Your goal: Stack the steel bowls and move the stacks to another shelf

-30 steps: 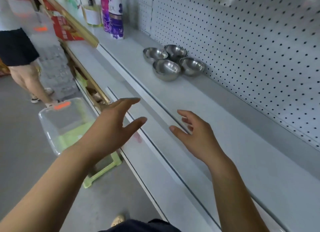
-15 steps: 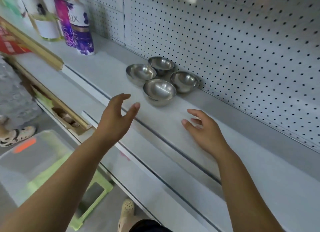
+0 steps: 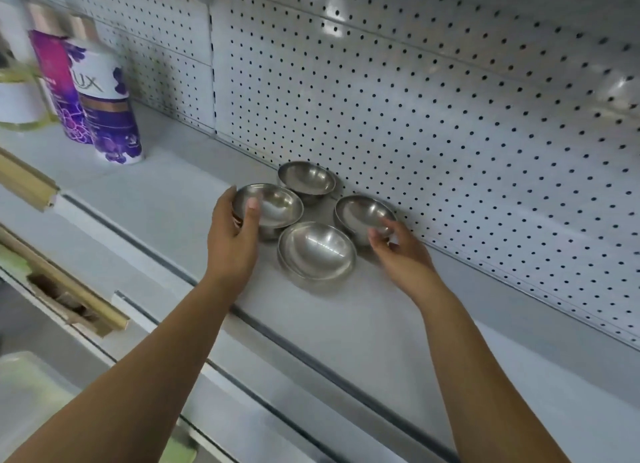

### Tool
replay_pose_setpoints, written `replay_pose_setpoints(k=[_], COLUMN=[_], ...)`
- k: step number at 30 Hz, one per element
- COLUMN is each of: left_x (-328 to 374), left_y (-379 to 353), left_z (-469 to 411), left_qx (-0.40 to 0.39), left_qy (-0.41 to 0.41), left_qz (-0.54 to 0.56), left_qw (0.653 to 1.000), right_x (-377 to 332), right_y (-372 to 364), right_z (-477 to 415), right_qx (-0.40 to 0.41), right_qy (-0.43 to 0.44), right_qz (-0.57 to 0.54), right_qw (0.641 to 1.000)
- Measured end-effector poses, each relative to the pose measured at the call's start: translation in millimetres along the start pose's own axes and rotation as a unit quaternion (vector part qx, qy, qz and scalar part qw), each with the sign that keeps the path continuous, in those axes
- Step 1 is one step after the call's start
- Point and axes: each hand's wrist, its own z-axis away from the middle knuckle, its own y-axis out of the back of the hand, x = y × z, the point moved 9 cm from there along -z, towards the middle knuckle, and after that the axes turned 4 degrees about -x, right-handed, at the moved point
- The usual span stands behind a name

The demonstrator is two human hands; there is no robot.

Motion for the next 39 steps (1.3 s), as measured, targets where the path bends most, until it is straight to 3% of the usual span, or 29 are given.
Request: replay_pose_setpoints(k=[8, 15, 21, 26, 31, 39], left_x=[-11.3, -16.6, -16.6, -16.5, -23.3, -16.0], left_y=[4.0, 1.8, 4.0, 10.1, 13.5, 8.8], left_z=[-8.8, -12.9, -12.9, -14.5, -15.3, -14.0], left_qx=[-0.008, -0.022, -0.019, -0.009, -0.009, -0.027], left_qy=[0.015, -0.003, 0.005, -0.004, 0.006, -0.008], left_qz=[0.007, 0.001, 0.029, 0.033, 0.085, 0.031], left_qw=[1.000, 1.000, 0.999, 0.999, 0.996, 0.999], right_x=[9.6, -12.1, -79.5, -112.9, -115.6, -104.3], right_y=[-2.1, 6.2, -20.6, -63.1, -85.8, -92.2], right_z=[-18.8, -11.9, -14.1, -24.7, -31.2, -32.3], right_qx=[0.045, 0.110, 0.002, -0.090, -0.089, -0.135], right_qy=[0.020, 0.071, 0.167, 0.170, 0.186, 0.164], right_qz=[-0.008, -0.087, -0.111, -0.049, 0.008, 0.072], right_qw=[0.999, 0.988, 0.980, 0.980, 0.978, 0.975])
